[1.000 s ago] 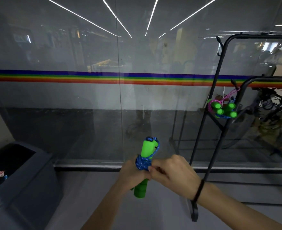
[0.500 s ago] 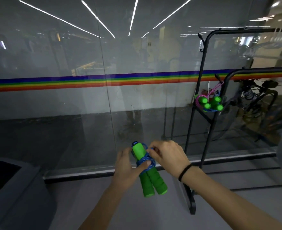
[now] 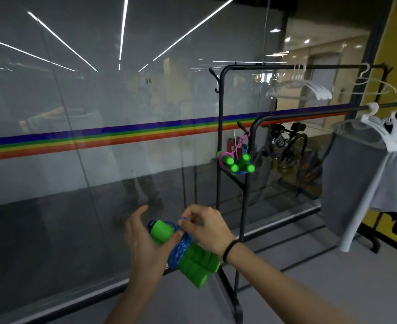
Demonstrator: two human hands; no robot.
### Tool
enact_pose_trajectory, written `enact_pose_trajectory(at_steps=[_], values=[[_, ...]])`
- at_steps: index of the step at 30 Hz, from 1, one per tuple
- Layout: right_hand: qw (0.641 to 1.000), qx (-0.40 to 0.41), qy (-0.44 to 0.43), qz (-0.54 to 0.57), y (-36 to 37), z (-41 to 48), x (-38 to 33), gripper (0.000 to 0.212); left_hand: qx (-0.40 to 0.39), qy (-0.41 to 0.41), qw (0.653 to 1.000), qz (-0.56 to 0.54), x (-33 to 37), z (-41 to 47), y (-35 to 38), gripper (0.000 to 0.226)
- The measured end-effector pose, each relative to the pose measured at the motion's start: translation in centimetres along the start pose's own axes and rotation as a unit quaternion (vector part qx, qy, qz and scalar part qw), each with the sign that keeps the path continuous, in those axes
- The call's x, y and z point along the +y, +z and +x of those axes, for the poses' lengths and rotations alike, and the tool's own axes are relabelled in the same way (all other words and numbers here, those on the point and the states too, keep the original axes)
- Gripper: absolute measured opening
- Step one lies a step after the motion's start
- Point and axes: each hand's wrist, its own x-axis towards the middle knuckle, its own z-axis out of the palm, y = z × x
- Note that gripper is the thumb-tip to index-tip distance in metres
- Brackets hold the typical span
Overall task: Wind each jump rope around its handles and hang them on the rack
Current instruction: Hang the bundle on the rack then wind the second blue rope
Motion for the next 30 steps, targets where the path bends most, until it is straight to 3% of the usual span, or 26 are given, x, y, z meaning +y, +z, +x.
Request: enact_pose_trajectory(at_steps=[2,5,8,12,19,25,30], values=[[1.000,-0.010,-0.007,0.026,-0.1,2.0,1.5,0.021,-0.037,0.061,0.997,0.019,-0.3,2.0,1.8,0.059],[0.999,-0.008,-0.041,0.013,-0.8,6.0,3.9,0.012,-0.093,0.053,0.994,-0.020,-0.5,5.5,5.0,0.027],[0.998,0.009,-0.048,0.031,-2.7,11.5,6.2,0.009,-0.096,0.023,0.993,-0.071,-1.3,10.4,8.6,0.036],[0.995,-0.005,-0.037,0.091,-6.2,19.3,8.1,0.021,-0.088,-0.002,0.988,-0.130,-0.6,18.3,12.6,0.020],[0.984,-0.033,-0.055,0.166,-12.8,30.3,7.1,0.015,-0.102,0.038,0.974,-0.200,3.7,29.9,17.2,0.020],[0.986,0.030,-0.068,0.147,-15.4,39.8,6.8,0.020,-0.133,0.093,0.969,-0.189,5.6,39.8,20.2,0.019],[0.987,0.123,-0.030,0.098,-15.9,48.1,9.0,0.022,-0.190,0.081,0.954,-0.218,4.1,47.5,24.5,0.008]])
